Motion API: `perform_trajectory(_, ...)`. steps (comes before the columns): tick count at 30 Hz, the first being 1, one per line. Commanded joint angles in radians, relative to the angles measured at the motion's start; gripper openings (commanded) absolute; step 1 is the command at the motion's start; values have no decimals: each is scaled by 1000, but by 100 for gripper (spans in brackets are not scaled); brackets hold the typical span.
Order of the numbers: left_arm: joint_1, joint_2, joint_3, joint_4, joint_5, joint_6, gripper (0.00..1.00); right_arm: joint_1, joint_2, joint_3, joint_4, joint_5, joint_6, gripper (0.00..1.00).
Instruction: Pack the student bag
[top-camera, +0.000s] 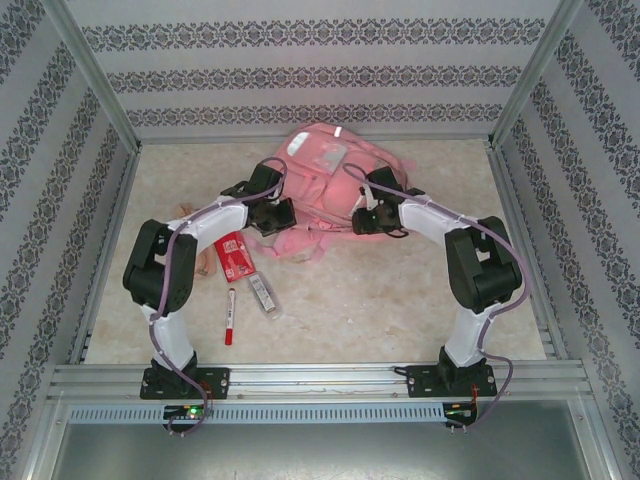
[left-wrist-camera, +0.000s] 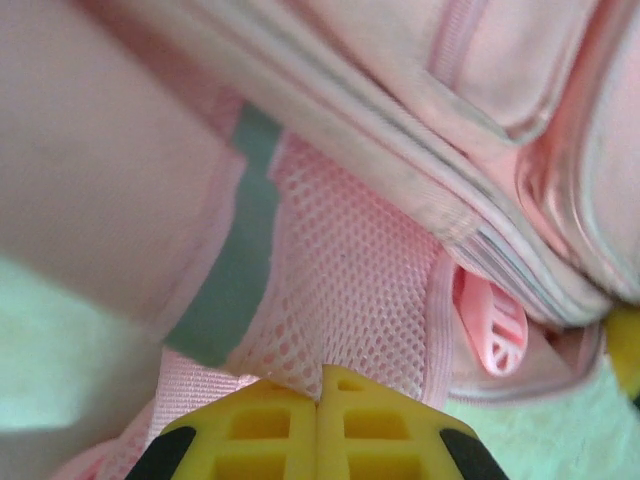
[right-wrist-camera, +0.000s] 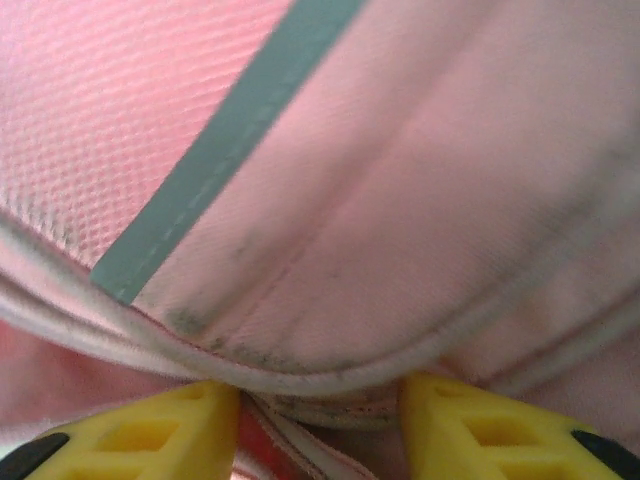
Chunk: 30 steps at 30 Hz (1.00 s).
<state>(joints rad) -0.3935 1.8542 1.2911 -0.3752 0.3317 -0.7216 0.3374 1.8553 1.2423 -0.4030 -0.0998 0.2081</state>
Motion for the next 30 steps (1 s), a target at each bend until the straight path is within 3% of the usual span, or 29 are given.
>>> perform_trajectory(1, -37, -59, -24, -1, 63, -27, 0, -20, -6, 31, -13, -13, 0, 51)
perform_trajectory(6, -40, -56, 33, 7, 87, -62, 0, 18, -169, -40, -60, -160, 127, 57)
perform_trajectory(10, -40, -52, 93, 1, 105, -81, 0, 98, -339, -196, -20, -264, 148, 57)
perform_trajectory(13, -42, -41, 116, 6, 139, -103, 0, 171, -378, -268, 35, -332, 123, 57)
perform_trajectory(17, -52, -21, 142, -20, 151, -88, 0, 198, -289, -252, 89, -355, 104, 58)
perform_trajectory(22, -54, -8, 134, -24, 162, -93, 0, 203, -165, -187, 171, -220, 126, 58)
perform_trajectory(30, -54, -29, 100, 8, 156, -121, 0, 202, -75, -174, 354, -202, 127, 50)
